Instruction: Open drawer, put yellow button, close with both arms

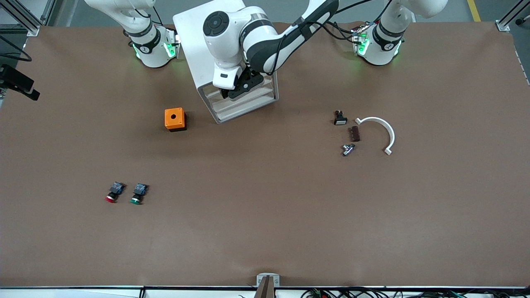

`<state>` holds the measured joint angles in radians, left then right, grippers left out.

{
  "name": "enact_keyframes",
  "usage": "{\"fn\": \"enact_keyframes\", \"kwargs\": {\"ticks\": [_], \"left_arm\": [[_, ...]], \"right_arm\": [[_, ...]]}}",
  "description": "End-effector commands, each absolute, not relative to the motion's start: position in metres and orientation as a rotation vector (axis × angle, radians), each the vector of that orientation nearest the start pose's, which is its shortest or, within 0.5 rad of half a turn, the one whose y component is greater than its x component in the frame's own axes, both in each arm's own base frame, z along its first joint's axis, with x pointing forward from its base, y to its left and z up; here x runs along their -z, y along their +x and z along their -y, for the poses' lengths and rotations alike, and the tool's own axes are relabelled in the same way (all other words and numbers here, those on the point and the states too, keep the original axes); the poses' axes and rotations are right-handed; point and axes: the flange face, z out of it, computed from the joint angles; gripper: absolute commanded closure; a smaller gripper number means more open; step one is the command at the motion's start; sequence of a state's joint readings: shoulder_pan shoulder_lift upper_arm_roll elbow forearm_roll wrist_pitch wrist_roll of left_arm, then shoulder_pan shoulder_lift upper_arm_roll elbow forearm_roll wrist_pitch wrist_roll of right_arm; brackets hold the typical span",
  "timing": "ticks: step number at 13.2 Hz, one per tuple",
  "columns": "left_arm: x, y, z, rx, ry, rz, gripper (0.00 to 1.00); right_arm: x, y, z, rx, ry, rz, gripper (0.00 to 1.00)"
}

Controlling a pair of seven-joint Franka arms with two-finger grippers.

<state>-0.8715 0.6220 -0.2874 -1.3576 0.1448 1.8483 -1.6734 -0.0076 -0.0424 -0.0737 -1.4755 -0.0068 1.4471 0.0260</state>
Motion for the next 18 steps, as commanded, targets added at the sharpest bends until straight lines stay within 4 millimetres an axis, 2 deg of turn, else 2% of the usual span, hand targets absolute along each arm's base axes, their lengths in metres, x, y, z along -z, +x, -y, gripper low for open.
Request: {"fn": "enact_keyframes", "kwargs": {"ticks": [1, 4, 7, 11, 13, 15, 18], "left_arm": [[-0.352, 0.356, 0.616, -0.047, -2.933, 0.806, 0.0], [-0.361, 0.422, 0.572, -0.054, -2.97, 0.708, 0.0], [-0.384, 0.475, 0.524, -0.05, -3.015, 0.57, 0.0], [-0.407, 0.545, 0.439, -0.071, -3.042, 0.352, 0.0], [-0.418, 0.581, 0.383, -0.081, -3.059, 0.206, 0.0], [-0.43, 0.612, 0.328, -0.072, -3.074, 0.149, 0.0], [-0.445, 0.642, 0.245, -0.104, -3.072, 0.002, 0.0]], "right_arm": [[-0.687, 0.522, 0.045, 0.043, -3.147, -0.16, 0.0], [-0.686, 0.524, 0.042, 0.048, -3.146, -0.149, 0.0], [-0.686, 0.525, 0.042, 0.05, -3.146, -0.152, 0.0], [-0.687, 0.525, 0.042, 0.053, -3.147, -0.152, 0.0], [-0.686, 0.525, 0.04, 0.05, -3.148, -0.147, 0.0], [-0.686, 0.525, 0.04, 0.053, -3.147, -0.15, 0.0], [-0.686, 0.525, 0.041, 0.053, -3.149, -0.155, 0.0]]}}
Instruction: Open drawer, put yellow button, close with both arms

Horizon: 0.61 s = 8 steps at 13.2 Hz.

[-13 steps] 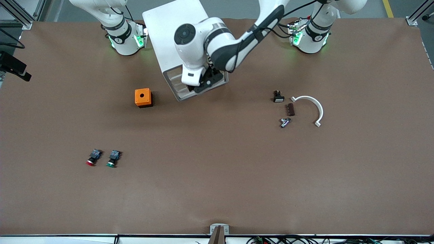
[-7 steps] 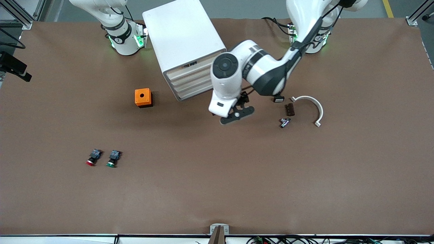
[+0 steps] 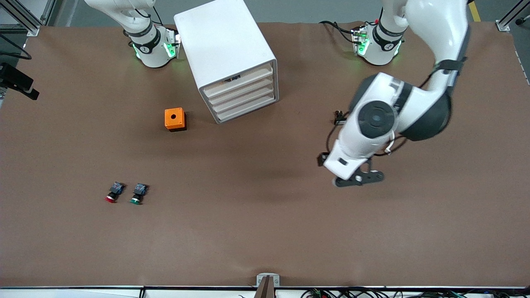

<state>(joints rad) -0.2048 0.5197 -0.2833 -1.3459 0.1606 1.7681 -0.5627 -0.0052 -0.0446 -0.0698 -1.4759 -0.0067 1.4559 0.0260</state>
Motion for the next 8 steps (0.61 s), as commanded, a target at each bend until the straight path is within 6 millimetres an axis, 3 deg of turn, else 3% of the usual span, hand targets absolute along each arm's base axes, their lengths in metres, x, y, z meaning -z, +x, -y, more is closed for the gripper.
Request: {"fn": "enact_keyframes", "kwargs": {"ticks": [1, 6, 8], "left_arm": [[-0.457, 0.647, 0.22, -0.092, -3.073, -0.009, 0.0], [-0.52, 0.649, 0.137, -0.02, -3.077, -0.063, 0.0], [-0.549, 0.64, 0.113, 0.005, -3.067, -0.088, 0.0]], "right_arm": [[-0.686, 0.525, 0.042, 0.053, -3.149, -0.157, 0.0], [-0.686, 0.525, 0.043, 0.053, -3.149, -0.16, 0.0], [-0.687, 0.525, 0.042, 0.055, -3.149, -0.157, 0.0]]}}
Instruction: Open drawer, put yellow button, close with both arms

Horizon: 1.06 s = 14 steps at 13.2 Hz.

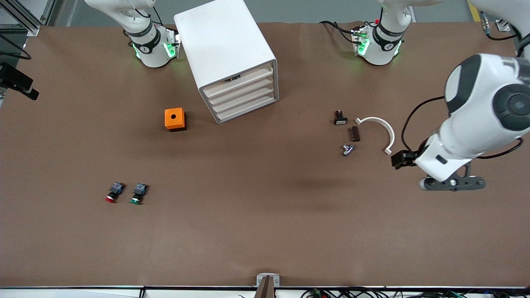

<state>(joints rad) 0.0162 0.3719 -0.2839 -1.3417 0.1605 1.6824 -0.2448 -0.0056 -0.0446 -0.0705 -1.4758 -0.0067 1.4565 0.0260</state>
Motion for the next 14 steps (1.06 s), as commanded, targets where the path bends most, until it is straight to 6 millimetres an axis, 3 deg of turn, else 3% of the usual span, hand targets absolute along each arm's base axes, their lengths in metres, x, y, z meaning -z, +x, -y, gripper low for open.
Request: {"fn": "enact_keyframes", "kwargs": {"ticks": [1, 3, 6, 11, 14], "left_arm": [[-0.565, 0.635, 0.092, 0.022, -3.047, -0.082, 0.0], [-0.594, 0.611, 0.067, 0.054, -3.065, -0.068, 0.0], [-0.615, 0.583, 0.05, 0.018, -3.082, -0.022, 0.0], [-0.648, 0.54, 0.052, -0.116, -3.141, 0.022, 0.0], [-0.651, 0.537, 0.044, -0.113, -3.148, 0.031, 0.0]], "right_arm": [[-0.686, 0.525, 0.043, 0.053, -3.149, -0.16, 0.0], [-0.687, 0.525, 0.043, 0.053, -3.15, -0.16, 0.0], [-0.687, 0.525, 0.043, 0.055, -3.15, -0.16, 0.0], [-0.687, 0.525, 0.042, 0.055, -3.15, -0.158, 0.0], [-0.687, 0.525, 0.043, 0.055, -3.15, -0.16, 0.0]]}}
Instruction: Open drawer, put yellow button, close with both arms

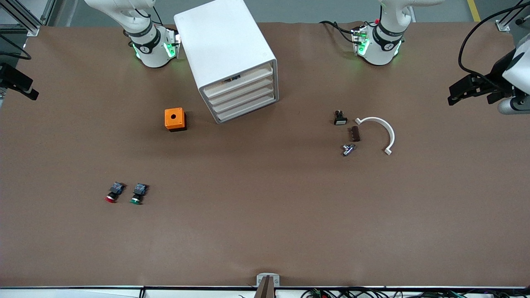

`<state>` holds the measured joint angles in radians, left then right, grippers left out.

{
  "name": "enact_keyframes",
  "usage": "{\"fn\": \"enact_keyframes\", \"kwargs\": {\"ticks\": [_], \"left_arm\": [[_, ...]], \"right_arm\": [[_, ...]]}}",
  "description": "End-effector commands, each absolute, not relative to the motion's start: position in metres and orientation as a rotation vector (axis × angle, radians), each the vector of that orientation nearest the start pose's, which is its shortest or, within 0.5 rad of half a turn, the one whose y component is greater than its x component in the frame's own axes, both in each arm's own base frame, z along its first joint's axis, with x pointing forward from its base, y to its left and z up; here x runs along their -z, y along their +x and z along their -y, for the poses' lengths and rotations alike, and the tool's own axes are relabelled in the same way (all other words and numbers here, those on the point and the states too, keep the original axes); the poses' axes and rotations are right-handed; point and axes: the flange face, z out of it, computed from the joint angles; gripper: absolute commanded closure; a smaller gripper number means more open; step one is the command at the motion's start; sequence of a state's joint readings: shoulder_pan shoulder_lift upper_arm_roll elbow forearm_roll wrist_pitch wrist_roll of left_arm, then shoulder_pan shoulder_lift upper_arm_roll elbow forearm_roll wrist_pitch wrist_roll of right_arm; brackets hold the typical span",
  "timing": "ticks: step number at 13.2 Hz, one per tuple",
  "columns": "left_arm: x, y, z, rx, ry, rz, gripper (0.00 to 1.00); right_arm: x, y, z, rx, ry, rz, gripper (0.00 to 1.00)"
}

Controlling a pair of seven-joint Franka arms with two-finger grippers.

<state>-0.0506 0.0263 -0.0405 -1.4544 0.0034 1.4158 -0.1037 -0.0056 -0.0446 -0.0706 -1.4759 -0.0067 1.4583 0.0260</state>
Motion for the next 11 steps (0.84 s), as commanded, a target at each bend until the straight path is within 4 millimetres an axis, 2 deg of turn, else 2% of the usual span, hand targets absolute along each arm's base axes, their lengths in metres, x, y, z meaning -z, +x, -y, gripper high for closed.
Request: {"fn": "enact_keyframes", "kwargs": {"ticks": [1, 11], "left_arm": [[-0.6534, 0.536, 0.0431, -0.106, -3.148, 0.048, 0.0], [-0.6595, 0.5358, 0.0455, -0.079, -3.151, 0.04, 0.0]], "right_arm": [[-0.6866, 0.5252, 0.0424, 0.055, -3.15, -0.158, 0.0], [-0.6873, 0.5251, 0.0424, 0.057, -3.15, -0.158, 0.0]]}}
